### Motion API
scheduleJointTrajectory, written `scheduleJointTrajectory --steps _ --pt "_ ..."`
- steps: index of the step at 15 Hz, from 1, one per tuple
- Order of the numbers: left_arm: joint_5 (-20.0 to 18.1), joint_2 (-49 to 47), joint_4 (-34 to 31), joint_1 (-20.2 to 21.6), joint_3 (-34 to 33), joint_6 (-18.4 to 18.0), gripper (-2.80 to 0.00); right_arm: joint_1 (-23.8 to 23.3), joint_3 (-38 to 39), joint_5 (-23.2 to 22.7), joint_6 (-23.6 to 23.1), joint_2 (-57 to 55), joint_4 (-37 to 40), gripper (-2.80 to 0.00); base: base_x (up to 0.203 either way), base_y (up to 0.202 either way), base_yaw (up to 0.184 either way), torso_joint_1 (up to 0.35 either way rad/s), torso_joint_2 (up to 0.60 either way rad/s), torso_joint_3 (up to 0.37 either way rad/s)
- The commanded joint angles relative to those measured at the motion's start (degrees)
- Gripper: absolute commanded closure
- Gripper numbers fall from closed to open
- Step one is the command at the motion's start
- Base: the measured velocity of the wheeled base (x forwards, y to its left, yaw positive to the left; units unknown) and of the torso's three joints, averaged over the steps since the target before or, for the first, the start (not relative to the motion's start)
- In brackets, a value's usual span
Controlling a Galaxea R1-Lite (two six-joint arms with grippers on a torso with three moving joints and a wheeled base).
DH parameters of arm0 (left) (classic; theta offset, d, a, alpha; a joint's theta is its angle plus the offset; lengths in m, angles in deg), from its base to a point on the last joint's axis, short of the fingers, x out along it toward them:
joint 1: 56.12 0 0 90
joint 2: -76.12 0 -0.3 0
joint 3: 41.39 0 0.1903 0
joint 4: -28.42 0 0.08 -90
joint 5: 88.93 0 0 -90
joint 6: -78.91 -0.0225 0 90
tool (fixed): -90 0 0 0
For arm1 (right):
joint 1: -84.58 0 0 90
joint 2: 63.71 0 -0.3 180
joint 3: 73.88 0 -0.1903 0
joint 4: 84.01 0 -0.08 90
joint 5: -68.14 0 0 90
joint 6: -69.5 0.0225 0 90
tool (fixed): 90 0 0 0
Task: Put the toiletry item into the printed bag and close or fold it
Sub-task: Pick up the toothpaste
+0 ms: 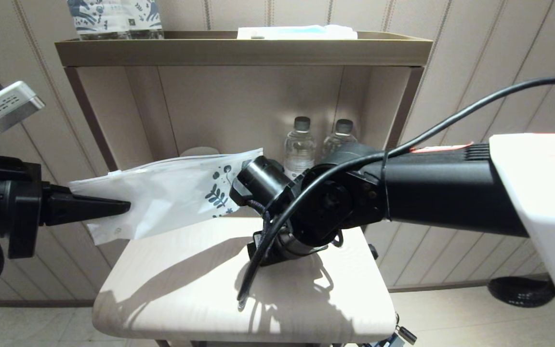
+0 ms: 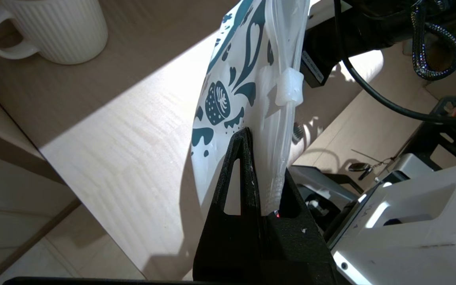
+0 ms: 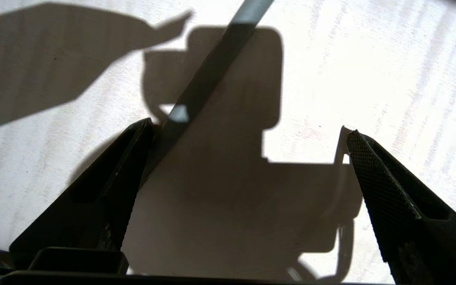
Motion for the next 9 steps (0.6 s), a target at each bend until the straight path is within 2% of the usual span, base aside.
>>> scheduleJointTrajectory --steps 1,9 --pt "-0.2 1.1 -0.2 -0.3 -0.5 -0.1 0.00 0.0 1.8 0.6 0.5 1.2 0.3 -2.80 0.000 0.000 0.000 0.000 0.00 0.000" --pt "-0.8 1.2 -1.1 -0.3 -1.2 0.0 0.00 -1.0 3.3 0.8 1.2 2.7 0.5 -2.80 0.000 0.000 0.000 0.000 0.00 0.000"
